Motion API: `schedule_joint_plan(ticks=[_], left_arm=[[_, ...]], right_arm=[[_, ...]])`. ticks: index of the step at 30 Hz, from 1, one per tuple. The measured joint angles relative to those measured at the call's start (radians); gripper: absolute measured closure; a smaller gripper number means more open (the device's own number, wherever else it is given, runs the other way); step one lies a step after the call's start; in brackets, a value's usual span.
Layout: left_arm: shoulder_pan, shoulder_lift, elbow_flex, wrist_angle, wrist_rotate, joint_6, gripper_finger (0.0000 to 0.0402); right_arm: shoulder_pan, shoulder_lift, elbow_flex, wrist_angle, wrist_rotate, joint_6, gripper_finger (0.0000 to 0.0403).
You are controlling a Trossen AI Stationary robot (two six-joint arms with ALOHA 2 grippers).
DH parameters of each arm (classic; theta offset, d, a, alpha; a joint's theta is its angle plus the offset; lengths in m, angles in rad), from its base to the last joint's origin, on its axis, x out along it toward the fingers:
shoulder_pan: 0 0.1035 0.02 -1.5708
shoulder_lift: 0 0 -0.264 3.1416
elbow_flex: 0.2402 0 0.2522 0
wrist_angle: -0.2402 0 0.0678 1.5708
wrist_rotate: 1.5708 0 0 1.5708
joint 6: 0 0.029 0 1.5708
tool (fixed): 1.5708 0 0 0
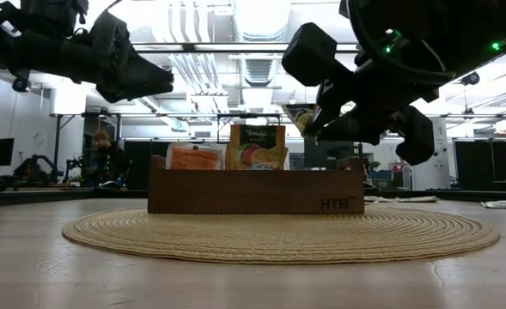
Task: Pick & Place Tea
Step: Put the yellow tea bag into the right section of the wooden organizer
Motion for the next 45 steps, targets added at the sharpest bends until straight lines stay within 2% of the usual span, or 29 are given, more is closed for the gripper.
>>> schedule_joint_plan(ticks=[9,22,26,29,37,45], left_arm=[[0.000,0.000,0.000,0.000,0.000,-0.001,0.0212],[0.000,-0.001,0.000,-0.001,0.000,-0.001,0.0212],[0.000,-0.001,0.000,-0.001,0.000,-0.001,0.0212],[0.000,-0.001,0.000,-0.006,0.000,-0.001,0.0212],[0.000,-0.001,0.000,-0.010,0.000,-0.001,0.0212],[0.000,-0.001,0.000,-0.032,0.000,-0.001,0.0212]], right_arm=[[-0.009,-0.015,-0.007,-0.055,-0.077,-0.001,0.0285],[-0.013,-0.017,-0.007,-0.069,-0.074,-0.001,0.0162],[-0.013,-0.028,-0.007,-0.072,-0.081,-0.043,0.0137],[-0.014,-0.073,-0.007,-0.077,-0.119,-0.186,0.0129],[-0.065,-0.276,-0.007,-0.099,-0.394,-0.759,0.0143],[-0.241,-0.438,-0.091,-0.098,-0.737,-1.203,0.0148]])
